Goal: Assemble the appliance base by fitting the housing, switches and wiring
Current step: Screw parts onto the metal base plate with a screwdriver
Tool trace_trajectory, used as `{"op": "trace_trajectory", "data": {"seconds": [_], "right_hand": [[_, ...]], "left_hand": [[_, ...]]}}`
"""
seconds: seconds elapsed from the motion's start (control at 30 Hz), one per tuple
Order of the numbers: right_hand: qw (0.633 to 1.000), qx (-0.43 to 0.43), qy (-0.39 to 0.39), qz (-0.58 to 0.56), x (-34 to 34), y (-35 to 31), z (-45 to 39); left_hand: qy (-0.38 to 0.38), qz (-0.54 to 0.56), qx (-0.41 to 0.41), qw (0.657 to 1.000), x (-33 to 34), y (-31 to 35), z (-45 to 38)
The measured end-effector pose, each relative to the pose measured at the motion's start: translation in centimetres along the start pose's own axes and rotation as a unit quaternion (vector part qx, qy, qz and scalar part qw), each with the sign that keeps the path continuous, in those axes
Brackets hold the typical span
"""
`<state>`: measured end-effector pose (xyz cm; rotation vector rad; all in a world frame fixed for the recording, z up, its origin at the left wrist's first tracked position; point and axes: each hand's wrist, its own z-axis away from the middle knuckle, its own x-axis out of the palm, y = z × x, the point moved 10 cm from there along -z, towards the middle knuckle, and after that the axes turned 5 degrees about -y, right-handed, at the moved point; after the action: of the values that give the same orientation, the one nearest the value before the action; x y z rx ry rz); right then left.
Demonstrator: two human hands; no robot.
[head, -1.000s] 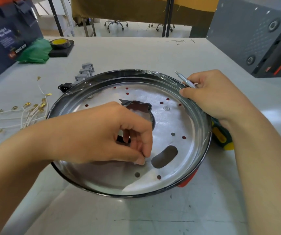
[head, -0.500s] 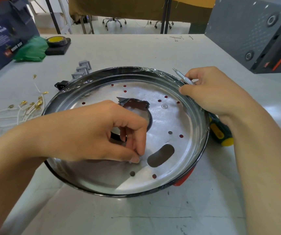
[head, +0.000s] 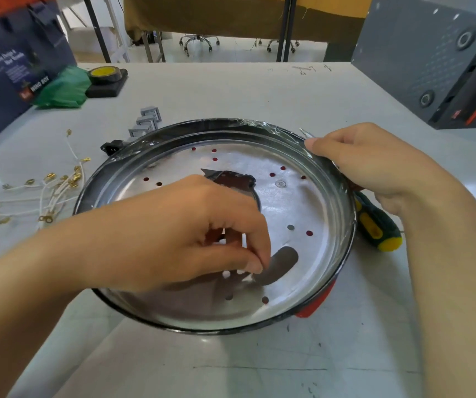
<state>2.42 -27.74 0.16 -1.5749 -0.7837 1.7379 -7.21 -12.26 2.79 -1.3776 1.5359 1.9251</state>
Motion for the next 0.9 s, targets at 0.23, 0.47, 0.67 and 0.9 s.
{"op": "trace_trajectory", "data": {"seconds": [0.23, 0.47, 0.67, 0.9], "right_hand": [[0.998, 0.035, -0.031, 0.029, 0.0, 1.1, 0.1], [0.996, 0.053, -0.068, 0.017, 1.0, 1.4, 0.2], [0.997, 0.045, -0.056, 0.01, 1.1, 1.5, -0.1], [0.999, 0.036, -0.038, -0.003, 1.0, 1.4, -0.3]], "left_hand": [[0.005, 0.04, -0.032, 0.999, -0.2, 0.0, 0.7], [0.009, 0.04, -0.042, 0.998, -0.3, 0.1, 0.9], [0.003, 0.012, -0.04, 0.999, -0.3, 0.0, 1.1], [0.003, 0.009, -0.04, 0.999, -0.4, -0.2, 1.0]]}}
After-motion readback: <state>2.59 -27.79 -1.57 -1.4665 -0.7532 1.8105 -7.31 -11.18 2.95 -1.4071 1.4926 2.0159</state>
